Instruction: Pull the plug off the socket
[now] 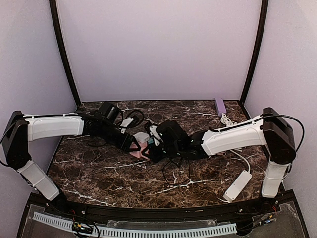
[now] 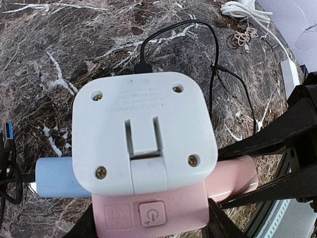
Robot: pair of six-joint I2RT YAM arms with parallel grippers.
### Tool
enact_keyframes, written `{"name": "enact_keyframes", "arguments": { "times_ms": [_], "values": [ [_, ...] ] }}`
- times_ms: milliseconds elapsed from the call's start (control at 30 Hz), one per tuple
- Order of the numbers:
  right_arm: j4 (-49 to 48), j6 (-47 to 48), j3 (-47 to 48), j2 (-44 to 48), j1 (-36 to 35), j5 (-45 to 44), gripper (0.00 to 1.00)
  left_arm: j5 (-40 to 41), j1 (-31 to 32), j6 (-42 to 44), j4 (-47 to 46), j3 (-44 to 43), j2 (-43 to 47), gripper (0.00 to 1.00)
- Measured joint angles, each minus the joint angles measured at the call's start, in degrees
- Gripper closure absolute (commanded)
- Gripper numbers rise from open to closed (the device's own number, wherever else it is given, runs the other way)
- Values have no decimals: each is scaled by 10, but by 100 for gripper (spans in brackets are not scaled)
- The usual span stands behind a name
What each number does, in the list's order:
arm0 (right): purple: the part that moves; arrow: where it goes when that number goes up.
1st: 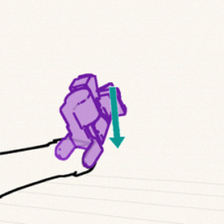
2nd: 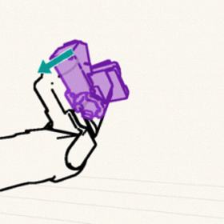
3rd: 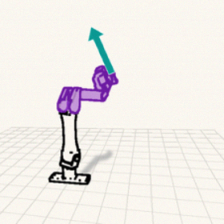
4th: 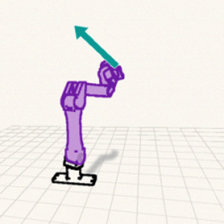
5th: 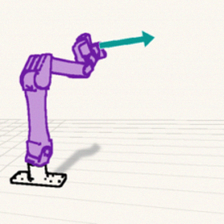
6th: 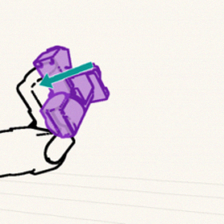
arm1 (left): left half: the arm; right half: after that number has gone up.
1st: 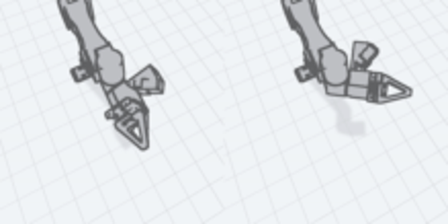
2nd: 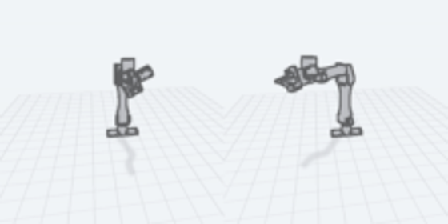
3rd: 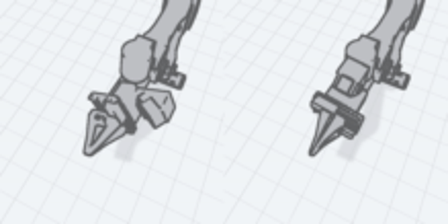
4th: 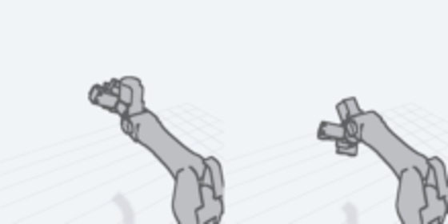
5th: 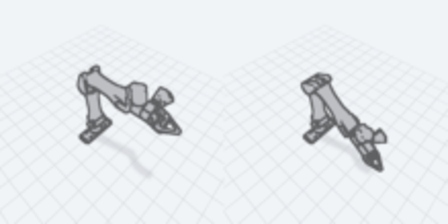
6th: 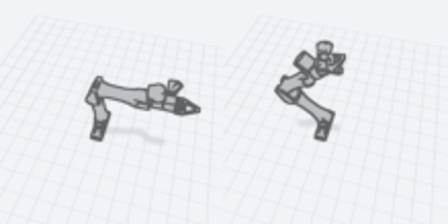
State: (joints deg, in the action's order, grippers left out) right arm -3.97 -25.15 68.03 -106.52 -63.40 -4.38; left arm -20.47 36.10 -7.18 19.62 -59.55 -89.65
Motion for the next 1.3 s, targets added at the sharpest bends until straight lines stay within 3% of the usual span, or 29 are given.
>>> {"name": "enact_keyframes", "arguments": {
  "times_ms": [967,1300],
  "values": [
    [87,-54,75,-36,-4,-24,100,38,0,-1,5,-1,3,91],
    [52,14,54,-30,-4,-2,100,9,-5,22,13,-1,3,92]
  ]
}}
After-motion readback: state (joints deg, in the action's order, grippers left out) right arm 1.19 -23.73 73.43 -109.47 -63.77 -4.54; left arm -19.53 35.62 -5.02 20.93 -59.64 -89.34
